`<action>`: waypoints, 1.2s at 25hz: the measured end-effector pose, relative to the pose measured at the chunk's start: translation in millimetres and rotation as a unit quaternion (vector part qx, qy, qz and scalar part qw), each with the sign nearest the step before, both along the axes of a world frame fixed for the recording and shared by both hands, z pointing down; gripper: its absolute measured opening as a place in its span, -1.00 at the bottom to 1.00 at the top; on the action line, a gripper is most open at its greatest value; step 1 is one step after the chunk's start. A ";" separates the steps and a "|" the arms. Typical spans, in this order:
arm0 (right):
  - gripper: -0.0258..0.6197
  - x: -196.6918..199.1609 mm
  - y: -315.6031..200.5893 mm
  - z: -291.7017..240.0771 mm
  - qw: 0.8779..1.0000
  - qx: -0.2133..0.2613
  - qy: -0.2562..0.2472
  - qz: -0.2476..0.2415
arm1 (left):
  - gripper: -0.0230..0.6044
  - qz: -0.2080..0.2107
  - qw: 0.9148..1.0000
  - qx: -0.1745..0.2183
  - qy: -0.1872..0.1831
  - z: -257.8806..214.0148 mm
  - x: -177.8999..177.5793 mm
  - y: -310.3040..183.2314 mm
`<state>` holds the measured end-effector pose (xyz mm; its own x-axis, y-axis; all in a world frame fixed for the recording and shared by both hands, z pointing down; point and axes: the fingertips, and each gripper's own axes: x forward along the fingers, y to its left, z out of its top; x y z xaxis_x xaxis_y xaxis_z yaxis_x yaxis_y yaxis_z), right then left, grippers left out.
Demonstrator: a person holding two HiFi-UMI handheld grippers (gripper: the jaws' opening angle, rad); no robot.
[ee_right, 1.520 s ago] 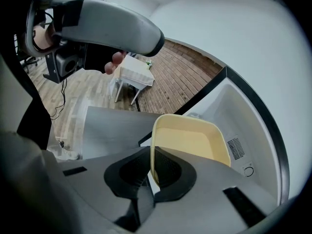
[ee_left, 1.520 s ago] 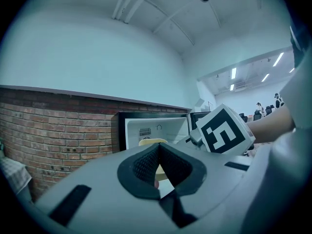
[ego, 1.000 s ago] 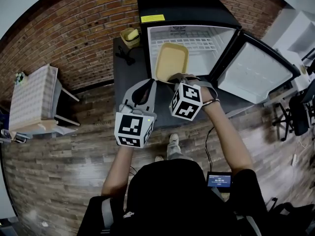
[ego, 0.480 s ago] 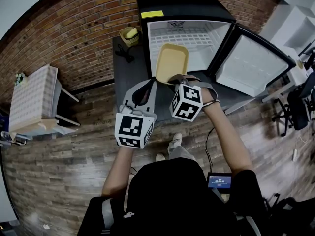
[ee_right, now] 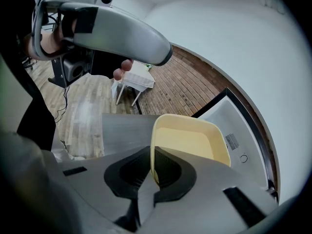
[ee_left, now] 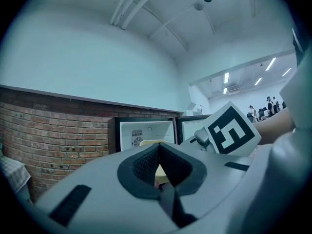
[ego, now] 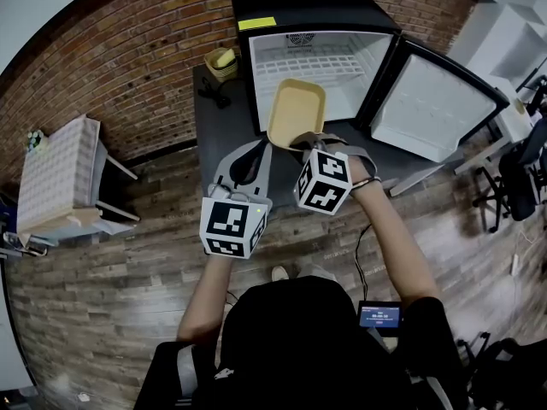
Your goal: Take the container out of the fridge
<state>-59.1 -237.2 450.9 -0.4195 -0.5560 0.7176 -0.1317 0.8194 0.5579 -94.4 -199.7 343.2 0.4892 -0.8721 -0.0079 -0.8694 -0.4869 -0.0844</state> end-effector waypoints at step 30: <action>-0.76 73.4 117.5 -6.9 0.999 -0.012 0.008 -0.030 | -0.88 -0.020 1.000 -0.006 -0.001 -7.5 79.9 109.3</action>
<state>14.3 -119.8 444.1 -0.4398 -0.5134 0.7369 -0.0734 0.8383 0.5402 -14.5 -90.4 335.7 0.4537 -0.8912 0.0037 -0.8882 -0.4525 -0.0796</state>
